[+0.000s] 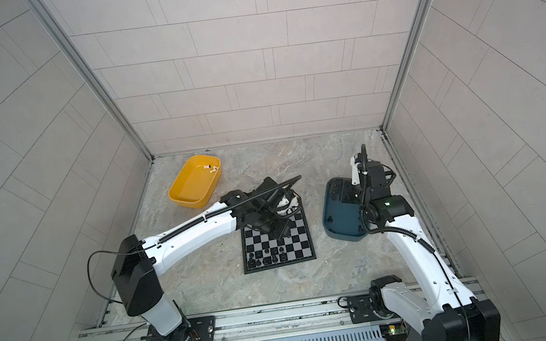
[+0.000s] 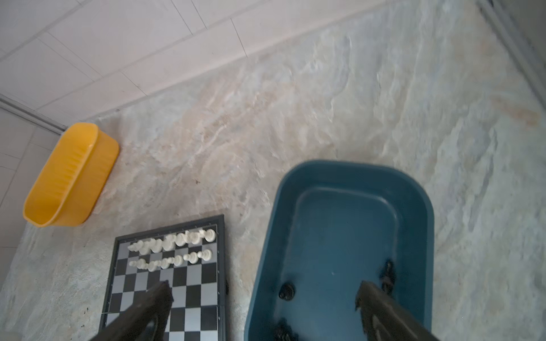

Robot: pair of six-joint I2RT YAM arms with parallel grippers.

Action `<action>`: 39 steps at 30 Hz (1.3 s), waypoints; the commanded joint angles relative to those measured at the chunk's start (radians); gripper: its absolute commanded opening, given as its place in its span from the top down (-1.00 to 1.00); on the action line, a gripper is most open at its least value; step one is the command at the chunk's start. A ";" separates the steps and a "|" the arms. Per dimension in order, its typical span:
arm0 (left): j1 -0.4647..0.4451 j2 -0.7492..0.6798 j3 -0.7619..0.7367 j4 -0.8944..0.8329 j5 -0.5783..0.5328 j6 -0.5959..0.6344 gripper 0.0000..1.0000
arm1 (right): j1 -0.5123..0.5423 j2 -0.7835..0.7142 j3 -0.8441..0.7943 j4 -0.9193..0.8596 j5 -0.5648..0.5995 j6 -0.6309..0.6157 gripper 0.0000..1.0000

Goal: Set up the chess pieces on the board

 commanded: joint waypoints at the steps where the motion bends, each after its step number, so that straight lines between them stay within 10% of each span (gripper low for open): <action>1: -0.025 0.066 0.029 -0.032 -0.128 0.050 1.00 | -0.004 -0.024 -0.030 -0.047 -0.027 0.059 -0.99; 39: -0.064 0.231 -0.022 0.028 -0.123 0.012 0.82 | -0.033 -0.034 -0.062 -0.009 -0.065 0.041 -0.99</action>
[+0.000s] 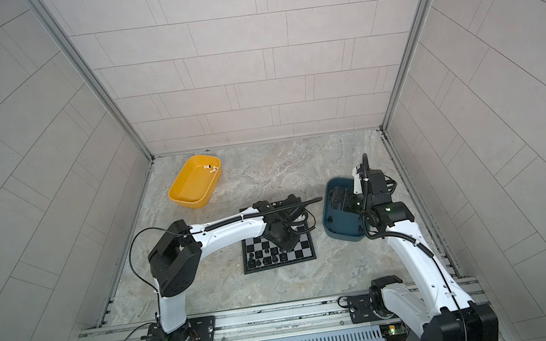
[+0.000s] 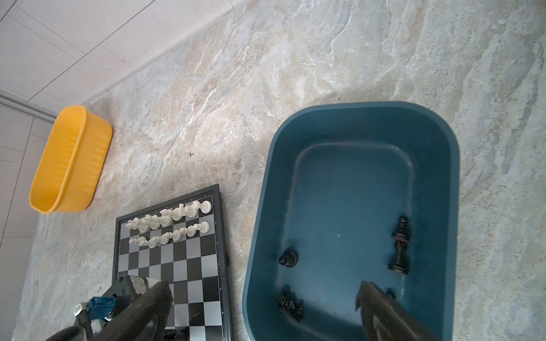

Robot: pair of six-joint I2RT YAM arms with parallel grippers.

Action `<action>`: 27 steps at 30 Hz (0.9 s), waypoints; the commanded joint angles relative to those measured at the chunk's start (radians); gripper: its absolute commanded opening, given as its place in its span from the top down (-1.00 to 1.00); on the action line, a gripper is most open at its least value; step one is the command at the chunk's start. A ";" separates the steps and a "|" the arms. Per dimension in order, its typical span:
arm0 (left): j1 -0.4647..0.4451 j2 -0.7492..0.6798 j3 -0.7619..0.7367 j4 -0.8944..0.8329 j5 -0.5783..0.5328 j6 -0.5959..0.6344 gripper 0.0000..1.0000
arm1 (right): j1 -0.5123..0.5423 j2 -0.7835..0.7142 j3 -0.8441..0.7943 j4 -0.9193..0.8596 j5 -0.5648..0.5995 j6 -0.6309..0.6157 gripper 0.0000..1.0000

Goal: Set up the chess pieces on the board

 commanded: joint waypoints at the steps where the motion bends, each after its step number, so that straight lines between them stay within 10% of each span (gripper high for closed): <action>1: -0.010 0.017 -0.010 -0.018 -0.005 -0.004 0.79 | -0.003 -0.004 -0.006 0.003 0.008 0.010 -1.00; 18: -0.011 -0.063 0.065 -0.067 -0.011 -0.002 0.36 | -0.007 0.008 0.001 -0.032 0.079 0.021 -0.96; 27: 0.038 -0.255 0.120 -0.070 -0.066 0.017 -0.03 | 0.016 0.193 0.006 -0.025 0.117 0.021 -0.53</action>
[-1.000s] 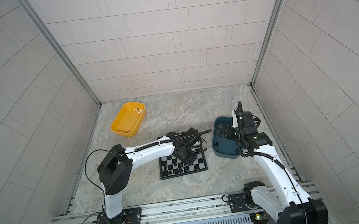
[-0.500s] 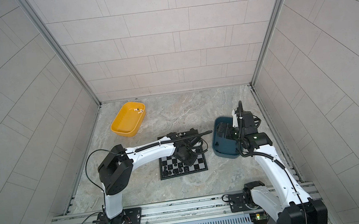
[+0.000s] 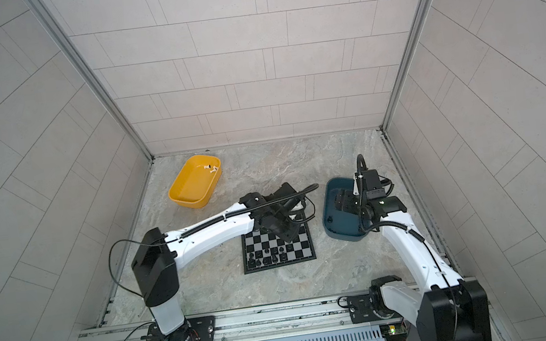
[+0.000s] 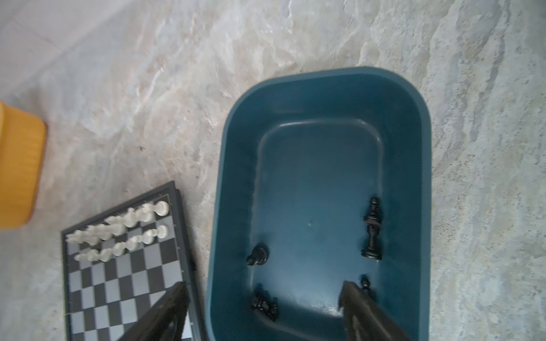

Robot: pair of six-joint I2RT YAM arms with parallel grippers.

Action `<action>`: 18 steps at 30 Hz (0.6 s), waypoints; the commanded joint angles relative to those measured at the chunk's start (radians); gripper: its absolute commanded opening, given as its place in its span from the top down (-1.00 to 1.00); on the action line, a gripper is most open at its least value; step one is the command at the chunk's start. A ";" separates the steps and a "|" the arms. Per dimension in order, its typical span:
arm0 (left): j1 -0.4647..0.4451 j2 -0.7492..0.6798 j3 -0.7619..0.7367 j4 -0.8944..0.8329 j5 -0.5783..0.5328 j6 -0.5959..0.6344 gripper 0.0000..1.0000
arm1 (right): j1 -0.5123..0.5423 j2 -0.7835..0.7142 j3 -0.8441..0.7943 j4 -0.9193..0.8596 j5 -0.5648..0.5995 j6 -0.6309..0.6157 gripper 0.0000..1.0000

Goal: Set up the chess pieces on the board

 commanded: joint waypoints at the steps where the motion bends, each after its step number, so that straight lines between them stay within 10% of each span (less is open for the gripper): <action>1: 0.037 -0.110 0.005 0.002 -0.031 0.013 -0.08 | 0.026 0.070 0.008 0.003 0.030 -0.006 -0.52; 9: 0.215 -0.389 -0.323 0.298 0.175 -0.018 -0.91 | 0.096 0.296 0.100 -0.030 0.051 -0.052 -0.40; 18: 0.302 -0.521 -0.478 0.420 0.221 -0.031 -0.97 | 0.122 0.463 0.163 -0.042 0.034 -0.047 0.00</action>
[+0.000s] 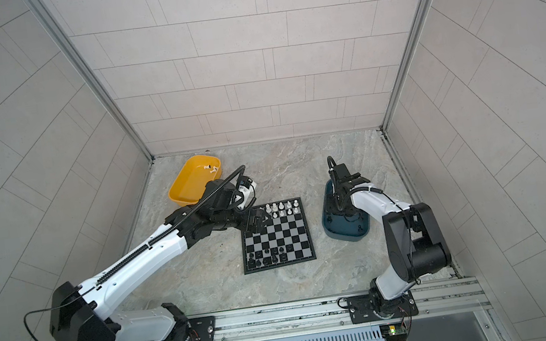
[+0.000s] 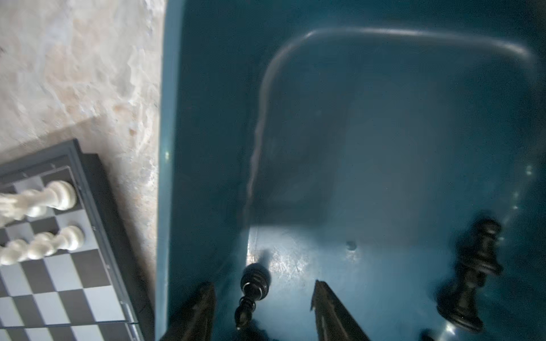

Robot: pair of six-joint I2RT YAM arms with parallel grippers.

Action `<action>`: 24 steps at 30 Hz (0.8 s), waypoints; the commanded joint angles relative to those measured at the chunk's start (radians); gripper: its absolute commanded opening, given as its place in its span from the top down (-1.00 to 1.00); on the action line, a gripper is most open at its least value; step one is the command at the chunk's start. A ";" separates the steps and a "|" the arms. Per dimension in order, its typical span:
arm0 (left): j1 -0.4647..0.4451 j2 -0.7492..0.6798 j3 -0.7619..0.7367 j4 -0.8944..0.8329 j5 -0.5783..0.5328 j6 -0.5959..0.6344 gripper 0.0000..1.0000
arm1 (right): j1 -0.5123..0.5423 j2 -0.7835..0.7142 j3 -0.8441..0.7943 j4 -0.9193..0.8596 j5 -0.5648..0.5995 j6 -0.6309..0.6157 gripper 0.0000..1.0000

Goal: Set up the chess pieces on the board

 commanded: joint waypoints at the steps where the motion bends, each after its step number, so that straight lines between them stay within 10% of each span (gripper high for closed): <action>1: 0.013 -0.034 -0.015 0.081 0.029 -0.004 -0.97 | 0.010 0.017 0.010 -0.018 0.016 -0.002 0.03; 24: 0.023 -0.050 -0.042 0.102 -0.008 -0.012 -0.97 | 0.046 0.074 0.022 -0.039 0.027 -0.009 0.82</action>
